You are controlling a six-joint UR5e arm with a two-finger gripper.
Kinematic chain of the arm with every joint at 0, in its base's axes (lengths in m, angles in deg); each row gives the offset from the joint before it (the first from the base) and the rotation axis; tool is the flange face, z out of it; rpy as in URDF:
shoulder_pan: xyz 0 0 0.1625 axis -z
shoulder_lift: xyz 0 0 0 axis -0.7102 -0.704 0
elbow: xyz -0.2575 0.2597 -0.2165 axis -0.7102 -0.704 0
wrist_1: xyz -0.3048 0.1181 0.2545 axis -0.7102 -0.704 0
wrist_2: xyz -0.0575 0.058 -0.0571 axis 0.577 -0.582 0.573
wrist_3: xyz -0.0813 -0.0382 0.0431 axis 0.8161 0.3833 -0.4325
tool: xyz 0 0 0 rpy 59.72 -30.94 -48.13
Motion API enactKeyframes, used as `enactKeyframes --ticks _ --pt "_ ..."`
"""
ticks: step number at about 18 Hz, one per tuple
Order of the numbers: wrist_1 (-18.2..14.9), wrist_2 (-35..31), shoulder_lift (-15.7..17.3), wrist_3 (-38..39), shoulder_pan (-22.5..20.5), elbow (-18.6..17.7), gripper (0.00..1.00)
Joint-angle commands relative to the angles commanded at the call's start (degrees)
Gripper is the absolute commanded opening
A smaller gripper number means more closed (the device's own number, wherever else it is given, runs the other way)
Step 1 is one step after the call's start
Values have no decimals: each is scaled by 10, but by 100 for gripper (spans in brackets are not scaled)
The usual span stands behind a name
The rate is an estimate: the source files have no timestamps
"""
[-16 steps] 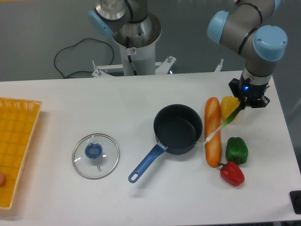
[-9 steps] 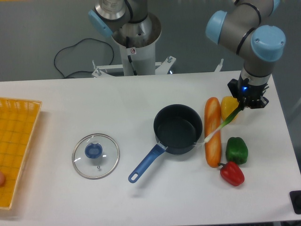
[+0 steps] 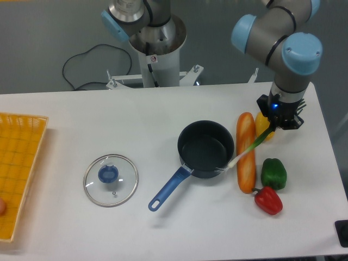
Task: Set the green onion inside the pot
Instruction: 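Lift the grasped green onion up from beside the baguette, then carry the green onion over the dark blue saucepan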
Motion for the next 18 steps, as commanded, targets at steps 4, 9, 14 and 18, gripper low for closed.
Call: enactKeyframes --ticks 4,9,14,18 --pt "-2 -60 8 -4 17 -15 18" --pt "-4 -94 18 0 43 -35 19" --pt "-4 -130 47 -7 45 -72 19" --pt "-4 -157 55 -7 61 -87 19"
